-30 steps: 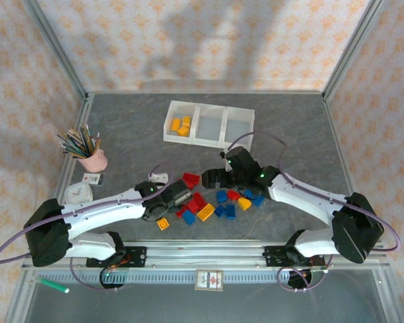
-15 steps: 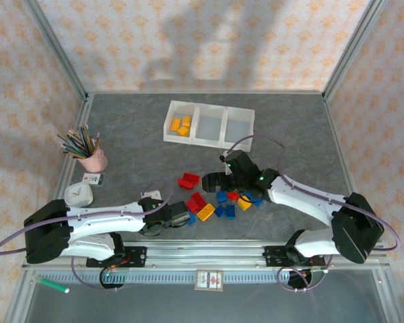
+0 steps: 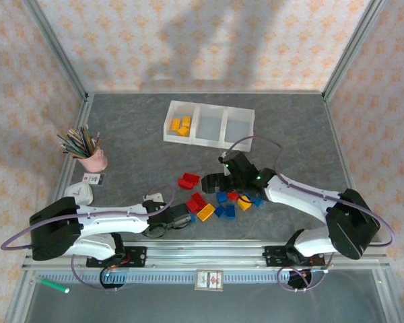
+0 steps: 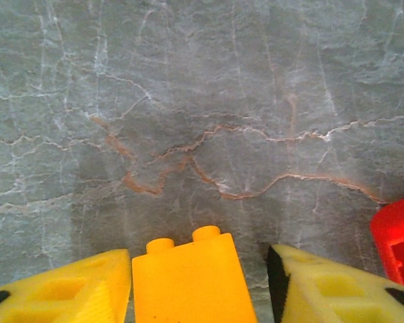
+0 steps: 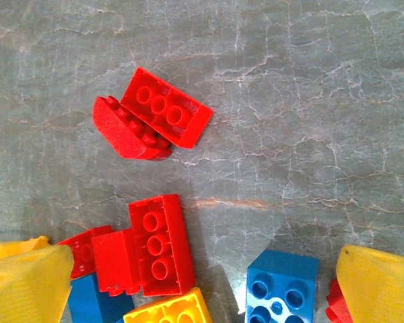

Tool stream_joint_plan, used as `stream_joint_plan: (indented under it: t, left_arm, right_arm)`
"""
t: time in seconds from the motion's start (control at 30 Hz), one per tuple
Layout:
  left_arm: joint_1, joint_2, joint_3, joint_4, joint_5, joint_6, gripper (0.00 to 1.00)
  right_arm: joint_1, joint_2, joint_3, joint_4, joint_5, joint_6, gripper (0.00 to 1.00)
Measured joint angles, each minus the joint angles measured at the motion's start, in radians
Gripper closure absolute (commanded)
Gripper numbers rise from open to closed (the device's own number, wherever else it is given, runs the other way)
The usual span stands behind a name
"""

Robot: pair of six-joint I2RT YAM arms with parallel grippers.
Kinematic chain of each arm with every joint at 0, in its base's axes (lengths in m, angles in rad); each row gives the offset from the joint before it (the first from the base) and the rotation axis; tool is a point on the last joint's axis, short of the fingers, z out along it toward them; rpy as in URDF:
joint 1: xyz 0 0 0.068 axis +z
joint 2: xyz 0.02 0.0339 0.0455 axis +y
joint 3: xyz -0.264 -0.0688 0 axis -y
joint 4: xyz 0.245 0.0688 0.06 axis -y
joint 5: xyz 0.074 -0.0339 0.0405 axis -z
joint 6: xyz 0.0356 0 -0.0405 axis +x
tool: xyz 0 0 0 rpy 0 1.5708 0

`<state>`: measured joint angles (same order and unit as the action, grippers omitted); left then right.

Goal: Sort the legos into containers by color
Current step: Pick up the lego from the middle-left of the table, then place the lego in the container.

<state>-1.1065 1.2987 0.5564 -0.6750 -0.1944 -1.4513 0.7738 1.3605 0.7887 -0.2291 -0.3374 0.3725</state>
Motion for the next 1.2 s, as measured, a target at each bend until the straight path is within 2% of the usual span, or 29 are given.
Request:
stream_joint_plan:
  t: [0.27,0.53,0.7,0.9,1.03,1.2]
  left_arm:
    - [0.000,0.002,0.010,0.007,-0.014,0.003,0.69]
    - [0.014,-0.044,0.106,-0.035,-0.080,0.029,0.75]
    - [0.122,-0.059,0.217,-0.051,-0.137,0.137,0.75]
    - [0.301,-0.012,0.375,-0.024,-0.191,0.358,0.75]
    - [0.431,0.064,0.467,0.069,-0.196,0.526,0.75]
    - [0.546,0.227,0.640,0.183,-0.171,0.703,0.75]
  right_arm:
    - [0.000,0.013,0.023,0.001,0.000,-0.005,0.00]
    - [-0.005,0.013,0.059,-0.002,0.000,-0.007,0.00]
    - [-0.061,-0.006,0.078,-0.006,0.001,0.001,0.00]
    - [-0.161,-0.025,0.093,-0.017,0.000,0.010,0.00]
    - [-0.204,-0.026,0.097,-0.016,-0.005,0.016,0.00]
    - [-0.257,-0.014,0.113,-0.005,-0.029,0.023,0.00]
